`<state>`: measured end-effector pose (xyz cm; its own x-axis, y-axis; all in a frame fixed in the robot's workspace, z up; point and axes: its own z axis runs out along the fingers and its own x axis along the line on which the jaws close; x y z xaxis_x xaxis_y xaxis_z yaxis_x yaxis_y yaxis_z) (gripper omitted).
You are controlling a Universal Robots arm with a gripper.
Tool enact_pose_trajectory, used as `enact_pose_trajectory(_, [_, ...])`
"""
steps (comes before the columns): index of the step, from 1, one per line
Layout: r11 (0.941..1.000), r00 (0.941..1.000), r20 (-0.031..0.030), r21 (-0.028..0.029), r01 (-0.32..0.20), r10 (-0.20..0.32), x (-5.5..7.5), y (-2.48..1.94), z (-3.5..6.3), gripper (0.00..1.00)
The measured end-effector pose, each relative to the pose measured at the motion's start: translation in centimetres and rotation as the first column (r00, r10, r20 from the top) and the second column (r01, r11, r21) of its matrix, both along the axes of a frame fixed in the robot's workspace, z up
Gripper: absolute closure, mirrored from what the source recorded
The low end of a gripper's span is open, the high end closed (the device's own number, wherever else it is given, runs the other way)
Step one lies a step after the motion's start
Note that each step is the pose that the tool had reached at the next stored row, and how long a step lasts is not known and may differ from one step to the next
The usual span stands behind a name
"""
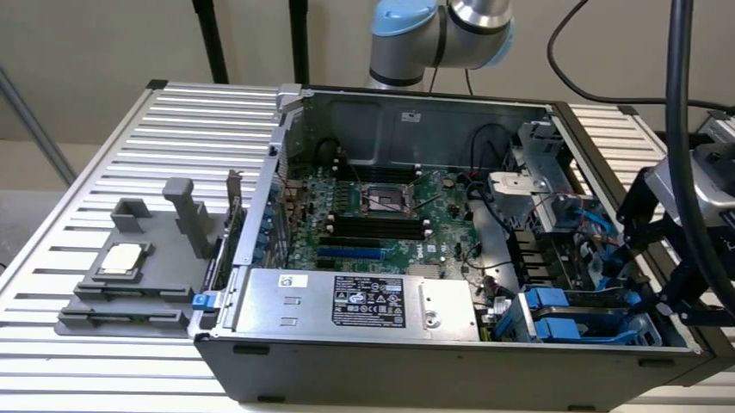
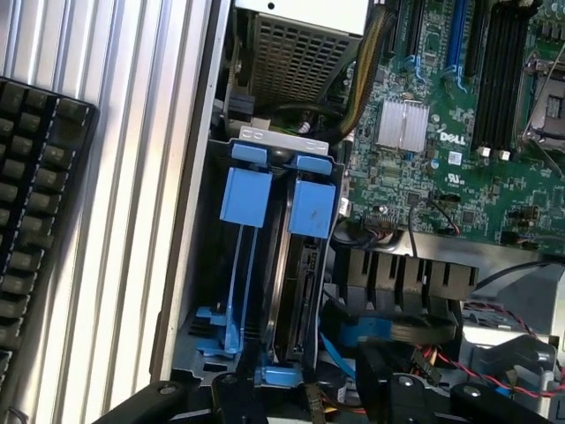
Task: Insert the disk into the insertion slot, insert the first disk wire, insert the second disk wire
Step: 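Insert the first disk wire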
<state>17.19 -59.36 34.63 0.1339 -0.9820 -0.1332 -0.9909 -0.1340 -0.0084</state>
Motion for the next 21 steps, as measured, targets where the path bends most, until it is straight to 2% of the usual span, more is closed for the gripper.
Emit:
enact_pose_trajectory(4, [0.9998, 0.9998, 0.0001, 0.0052, -0.018, 0.018, 0.1, 0.0, -0.01, 0.47])
enact_pose_trajectory(5, [0.9997, 0.9997, 0.0001, 0.0061, -0.023, 0.023, 0.13, 0.0, -0.01, 0.55])
enact_pose_trajectory(12, [0.9979, 0.998, 0.0003, 0.0128, -0.064, 0.064, 0.19, 0.0, -0.03, 0.57])
enact_pose_trajectory(13, [0.9975, 0.9976, 0.0003, 0.0131, -0.07, 0.07, 0.2, 0.0, -0.02, 0.64])
enact_pose_trajectory(17, [0.9956, 0.9957, 0.0007, 0.0169, -0.093, 0.093, 0.2, 0.0, -0.07, 0.64])
enact_pose_trajectory(20, [0.9939, 0.9942, 0.0012, 0.0223, -0.108, 0.108, 0.19, -0.01, -0.17, 0.67])
enact_pose_trajectory(21, [0.9934, 0.9937, 0.0015, 0.0244, -0.112, 0.112, 0.2, -0.01, -0.2, 0.73])
